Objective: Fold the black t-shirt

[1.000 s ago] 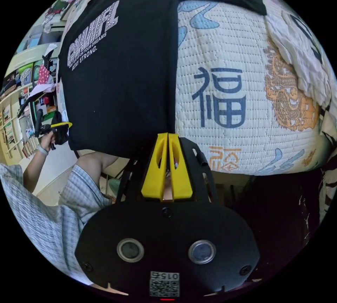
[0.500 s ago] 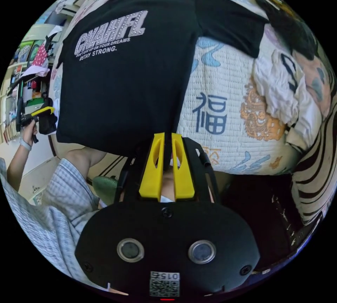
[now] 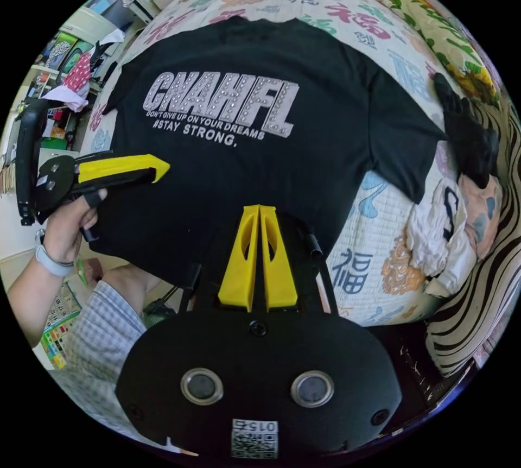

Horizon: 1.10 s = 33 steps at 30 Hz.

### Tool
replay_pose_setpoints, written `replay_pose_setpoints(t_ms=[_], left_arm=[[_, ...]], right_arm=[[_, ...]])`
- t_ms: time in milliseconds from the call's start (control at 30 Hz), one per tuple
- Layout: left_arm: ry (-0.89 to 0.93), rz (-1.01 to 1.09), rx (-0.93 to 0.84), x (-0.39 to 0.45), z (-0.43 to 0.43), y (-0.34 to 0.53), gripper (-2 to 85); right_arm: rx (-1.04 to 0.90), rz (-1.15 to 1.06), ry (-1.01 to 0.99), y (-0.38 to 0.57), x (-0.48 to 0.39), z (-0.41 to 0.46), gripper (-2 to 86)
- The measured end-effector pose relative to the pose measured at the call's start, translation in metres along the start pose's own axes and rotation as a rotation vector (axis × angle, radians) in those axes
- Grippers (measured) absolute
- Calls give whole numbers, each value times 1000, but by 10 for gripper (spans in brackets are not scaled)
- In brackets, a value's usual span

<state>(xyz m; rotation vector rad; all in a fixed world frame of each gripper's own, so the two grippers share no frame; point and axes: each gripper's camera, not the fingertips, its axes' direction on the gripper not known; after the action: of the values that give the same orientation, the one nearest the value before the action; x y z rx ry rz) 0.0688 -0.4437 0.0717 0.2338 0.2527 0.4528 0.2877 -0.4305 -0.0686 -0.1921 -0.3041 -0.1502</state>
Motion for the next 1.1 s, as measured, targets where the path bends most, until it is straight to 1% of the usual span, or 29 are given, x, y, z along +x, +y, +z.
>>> replay_pose_setpoints(t_ms=[167, 300, 400, 467, 567, 667, 800, 900, 1033, 1100], left_arm=[[10, 94, -13, 39, 38, -73, 15], [44, 142, 18, 81, 62, -119, 23], [33, 234, 51, 115, 79, -160, 41], [41, 288, 48, 134, 91, -192, 56], [58, 387, 66, 171, 108, -255, 68], [33, 506, 74, 220, 129, -320, 72], [-20, 665, -13, 291, 181, -395, 76], [-31, 711, -72, 327, 221, -428, 77], [-92, 740, -144, 351, 266, -448, 77], [-100, 756, -215, 357, 292, -456, 73]], right_arm=[[56, 60, 40, 8, 49, -23, -9], [84, 105, 19, 22, 82, -35, -8], [124, 182, -40, 40, 122, -45, -2], [150, 270, -73, 58, 163, -50, 13], [150, 374, -67, 78, 215, -50, 51], [163, 464, -66, 94, 262, -48, 60], [163, 519, -97, 104, 303, -44, 64], [174, 553, -148, 109, 328, -42, 65], [169, 568, -217, 113, 350, -37, 64], [161, 571, -255, 114, 357, -33, 63]])
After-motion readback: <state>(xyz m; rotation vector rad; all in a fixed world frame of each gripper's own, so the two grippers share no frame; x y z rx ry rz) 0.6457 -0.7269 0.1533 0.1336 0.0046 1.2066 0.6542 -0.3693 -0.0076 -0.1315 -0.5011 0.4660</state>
